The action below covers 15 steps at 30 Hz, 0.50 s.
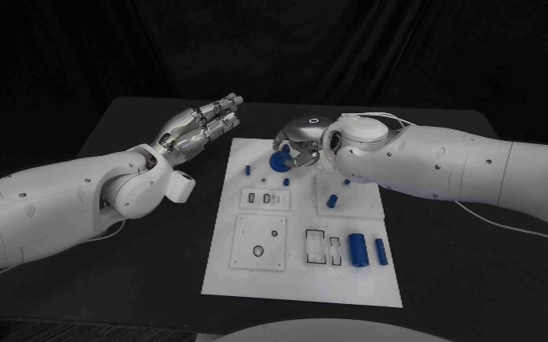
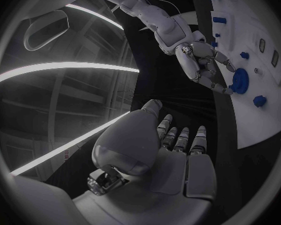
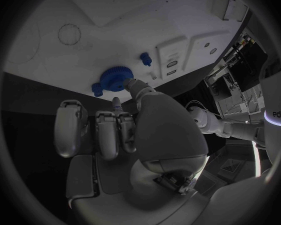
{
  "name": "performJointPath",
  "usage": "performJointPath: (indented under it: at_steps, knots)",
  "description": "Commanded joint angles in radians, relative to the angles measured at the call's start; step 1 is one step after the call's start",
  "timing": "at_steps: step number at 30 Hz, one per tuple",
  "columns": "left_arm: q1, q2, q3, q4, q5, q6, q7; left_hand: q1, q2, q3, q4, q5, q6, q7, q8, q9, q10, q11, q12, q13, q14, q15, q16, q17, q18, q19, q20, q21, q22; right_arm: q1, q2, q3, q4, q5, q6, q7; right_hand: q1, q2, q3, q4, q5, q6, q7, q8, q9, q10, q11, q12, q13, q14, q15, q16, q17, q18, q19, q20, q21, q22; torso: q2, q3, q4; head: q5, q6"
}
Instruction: Assemble the parts on the task board
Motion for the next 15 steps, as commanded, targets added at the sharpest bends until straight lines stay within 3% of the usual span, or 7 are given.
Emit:
performJointPath:
  at_steps: [1,8,10,13,15]
  knots:
    - [0.000,0.002,0.001,0.000,-0.001,0.014,0.008,-0.003,-0.007,0.006,0.002,0.005,0.001,0.006,0.006,0.002,0.002,0.005,-0.003,-0.002,0.000,0.004,-0.004,-0.001,0.018,0.001,0.008,0.007,0.002,-0.002,-0.003,0.000,0.000,-0.003,0.007,-0.016,0.007,0.008,0.003,-0.003,0.009,0.009,-0.002,-0.004,-0.004,0.106,-0.007,0.003,0.263,0.106,-0.006,0.003,0.263,0.015,-0.007,0.000,-0.008,0.191,0.000,0.0004,0.0003,-0.001,0.002]
    - [0.000,0.000,0.001,0.000,-0.001,0.016,0.008,-0.003,-0.006,0.009,0.001,0.005,0.001,0.007,0.006,0.001,0.002,0.006,-0.003,-0.002,0.000,0.004,-0.004,-0.001,0.018,0.001,0.008,0.007,0.002,-0.002,-0.021,0.000,0.008,-0.003,-0.019,-0.009,0.003,0.009,0.005,-0.002,0.007,0.019,0.001,-0.003,-0.009,0.106,-0.006,0.003,0.263,0.106,-0.005,0.003,0.263,0.019,-0.016,0.000,-0.023,0.186,0.000,-0.0001,-0.0002,0.000,0.009]
    - [0.000,-0.003,0.001,0.002,-0.001,0.015,0.008,-0.003,-0.006,0.009,0.001,0.005,0.001,0.007,0.006,0.001,0.002,0.006,-0.003,-0.002,0.000,0.004,-0.004,-0.001,0.018,0.001,0.008,0.007,0.002,0.000,-0.038,0.001,0.022,-0.003,-0.052,-0.003,-0.016,0.007,-0.007,0.010,-0.071,0.035,0.001,-0.003,-0.022,0.106,-0.005,0.003,0.263,0.106,-0.006,0.003,0.263,0.019,-0.015,0.001,-0.026,0.186,0.000,0.0000,-0.0004,0.000,0.011]
    - [0.000,-0.010,0.001,0.005,-0.001,0.011,0.008,-0.004,-0.005,0.011,0.000,0.006,0.001,0.007,0.006,0.002,0.002,0.006,-0.003,-0.002,0.000,0.005,-0.004,-0.001,0.018,0.001,0.009,0.007,0.002,0.019,-0.085,0.003,0.071,-0.003,-0.116,0.004,-0.062,0.004,-0.050,0.051,-0.242,0.073,0.003,0.006,-0.035,0.106,-0.003,0.003,0.263,0.106,-0.004,0.003,0.263,0.017,-0.008,0.001,-0.020,0.188,0.000,-0.0003,-0.0004,0.004,0.016]
    - [0.000,-0.015,0.001,0.007,-0.001,0.009,0.007,-0.004,-0.006,0.011,-0.001,0.006,0.002,0.007,0.006,0.002,0.002,0.006,-0.003,-0.002,0.000,0.005,-0.004,-0.001,0.018,0.001,0.009,0.007,0.002,0.039,-0.126,0.004,0.117,-0.003,-0.138,0.001,-0.078,0.004,-0.074,0.071,-0.291,0.095,0.001,0.012,-0.040,0.106,-0.004,0.003,0.263,0.106,-0.005,0.003,0.263,0.015,-0.002,0.001,-0.014,0.191,-0.001,-0.0008,-0.0002,0.008,0.015]
